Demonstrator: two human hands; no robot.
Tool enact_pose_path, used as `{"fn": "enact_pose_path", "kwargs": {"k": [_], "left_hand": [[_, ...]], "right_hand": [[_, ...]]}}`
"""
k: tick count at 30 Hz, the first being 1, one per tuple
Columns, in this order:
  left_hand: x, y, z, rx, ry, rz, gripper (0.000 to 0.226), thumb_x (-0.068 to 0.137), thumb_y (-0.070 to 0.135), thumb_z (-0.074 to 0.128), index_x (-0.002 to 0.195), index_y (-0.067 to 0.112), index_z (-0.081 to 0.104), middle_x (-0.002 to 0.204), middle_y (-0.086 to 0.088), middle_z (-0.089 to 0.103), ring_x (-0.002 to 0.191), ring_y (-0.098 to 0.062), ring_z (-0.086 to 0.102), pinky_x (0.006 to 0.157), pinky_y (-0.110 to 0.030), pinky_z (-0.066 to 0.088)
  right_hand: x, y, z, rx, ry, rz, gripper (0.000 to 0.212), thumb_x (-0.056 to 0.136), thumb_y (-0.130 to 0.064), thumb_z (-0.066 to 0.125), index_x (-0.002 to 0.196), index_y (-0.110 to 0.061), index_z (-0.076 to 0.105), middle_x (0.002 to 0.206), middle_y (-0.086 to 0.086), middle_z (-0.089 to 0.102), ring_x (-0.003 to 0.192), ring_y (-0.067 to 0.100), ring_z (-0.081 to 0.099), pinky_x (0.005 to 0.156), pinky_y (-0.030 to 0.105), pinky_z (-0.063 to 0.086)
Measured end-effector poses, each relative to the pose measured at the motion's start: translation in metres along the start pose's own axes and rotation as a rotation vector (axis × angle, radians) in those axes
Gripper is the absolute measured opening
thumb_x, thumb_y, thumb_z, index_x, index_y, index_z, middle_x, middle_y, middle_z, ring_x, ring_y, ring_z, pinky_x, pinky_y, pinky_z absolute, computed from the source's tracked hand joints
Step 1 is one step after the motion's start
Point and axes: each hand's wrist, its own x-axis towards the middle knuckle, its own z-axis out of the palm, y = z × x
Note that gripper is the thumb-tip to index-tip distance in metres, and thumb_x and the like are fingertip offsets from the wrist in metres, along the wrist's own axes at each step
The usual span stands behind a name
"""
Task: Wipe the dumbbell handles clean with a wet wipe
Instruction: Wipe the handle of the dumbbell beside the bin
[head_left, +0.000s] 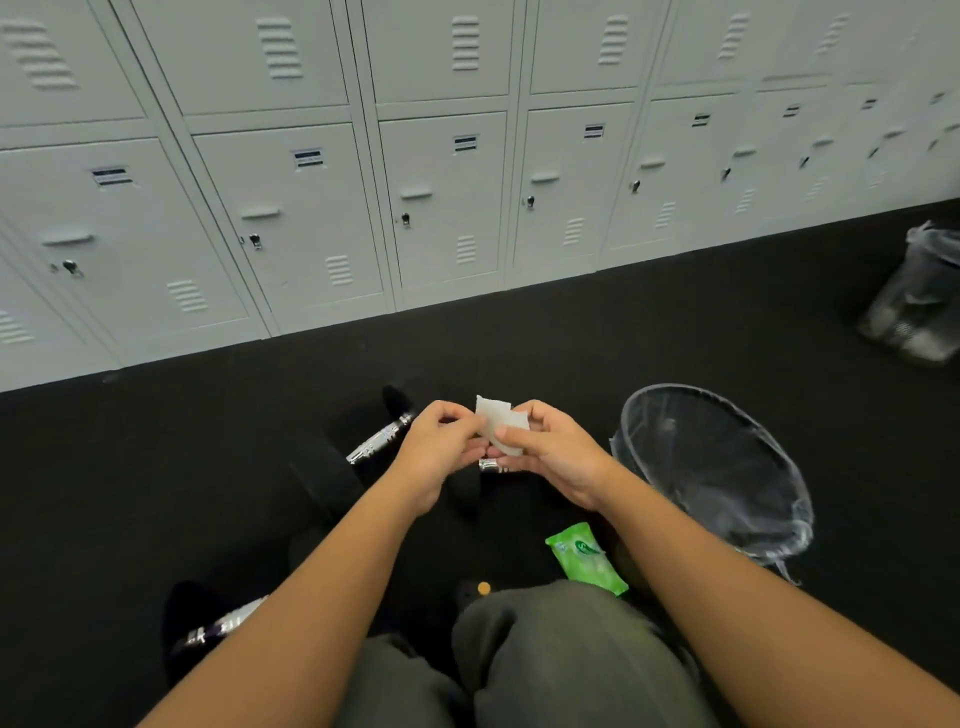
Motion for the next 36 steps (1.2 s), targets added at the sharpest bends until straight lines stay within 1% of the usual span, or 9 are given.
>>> {"fn": "enact_pose_path", "kwargs": {"k": [4,7,10,14,19,22,28,31,36], "left_hand": [[0.006,0.004,0.013,-0.206,-0.067,-0.068,0.027,0.090,0.024,0.058,0.110,0.005,0.055,0.112,-0.017,0.058,0.099,-0.025,0.065,0.081,-0.030,0.055],[0.013,0.004,0.029,-0.226,-0.077,-0.070,0.028,0.090,0.027,0.057,0.110,0.006,0.055,0.113,-0.018,0.058,0.100,-0.025,0.064,0.083,-0.031,0.054],[0.023,0.002,0.046,-0.193,-0.081,-0.087,0.027,0.091,0.027,0.056,0.109,0.006,0.056,0.110,-0.017,0.059,0.098,-0.024,0.064,0.084,-0.031,0.054],[0.040,-0.005,0.070,0.040,-0.056,-0.081,0.017,0.092,0.021,0.054,0.104,0.009,0.059,0.102,-0.009,0.061,0.093,-0.017,0.064,0.074,-0.024,0.054],[0.074,-0.027,0.078,0.509,0.047,0.052,0.009,0.090,0.020,0.053,0.087,0.020,0.061,0.088,0.003,0.061,0.082,-0.013,0.057,0.071,-0.025,0.048],[0.095,-0.041,0.069,0.612,0.096,0.055,0.009,0.090,0.018,0.052,0.090,0.018,0.061,0.091,0.002,0.062,0.080,-0.010,0.054,0.064,-0.022,0.042],[0.150,-0.077,0.040,0.787,0.169,0.022,0.016,0.088,0.015,0.053,0.100,0.011,0.063,0.110,-0.008,0.059,0.088,-0.015,0.055,0.072,-0.023,0.040],[0.183,-0.093,0.025,0.923,0.156,0.015,0.021,0.088,0.016,0.053,0.106,0.011,0.061,0.118,-0.012,0.052,0.102,-0.025,0.055,0.089,-0.034,0.046],[0.219,-0.119,0.010,1.158,0.139,0.132,0.036,0.094,0.024,0.047,0.127,0.009,0.051,0.131,-0.010,0.046,0.119,-0.028,0.046,0.099,-0.037,0.038]], "right_hand": [[0.002,-0.010,-0.013,-0.027,-0.002,-0.029,0.011,0.086,-0.015,0.064,0.093,-0.010,0.057,0.100,0.013,0.066,0.085,0.018,0.066,0.089,0.038,0.052],[0.005,-0.014,-0.027,-0.023,0.018,-0.034,0.012,0.086,-0.024,0.063,0.086,-0.014,0.056,0.103,0.013,0.064,0.088,0.020,0.064,0.087,0.037,0.052],[0.010,-0.010,-0.047,-0.051,0.054,-0.030,0.011,0.087,-0.017,0.062,0.093,-0.012,0.055,0.101,0.012,0.065,0.083,0.019,0.066,0.080,0.033,0.054],[0.021,0.002,-0.075,-0.060,0.145,-0.014,0.011,0.090,-0.007,0.057,0.100,-0.011,0.055,0.101,0.016,0.063,0.076,0.019,0.067,0.066,0.026,0.057],[0.042,0.024,-0.103,-0.037,0.191,0.044,0.006,0.093,-0.004,0.051,0.089,-0.006,0.055,0.091,0.016,0.061,0.072,0.017,0.065,0.059,0.021,0.057],[0.062,0.042,-0.112,-0.090,0.222,0.081,0.007,0.092,-0.004,0.051,0.088,-0.007,0.056,0.094,0.015,0.057,0.075,0.015,0.062,0.055,0.018,0.055],[0.115,0.082,-0.115,-0.314,0.255,0.160,0.018,0.089,-0.006,0.056,0.072,-0.011,0.056,0.086,0.006,0.055,0.079,0.015,0.059,0.066,0.025,0.058],[0.142,0.099,-0.115,-0.495,0.254,0.188,0.010,0.089,-0.013,0.055,0.092,-0.012,0.065,0.096,0.007,0.058,0.087,0.018,0.060,0.073,0.030,0.056],[0.177,0.120,-0.114,-0.842,0.185,0.168,0.023,0.091,-0.017,0.048,0.068,-0.018,0.054,0.081,0.004,0.054,0.080,0.019,0.052,0.059,0.024,0.036]]}}
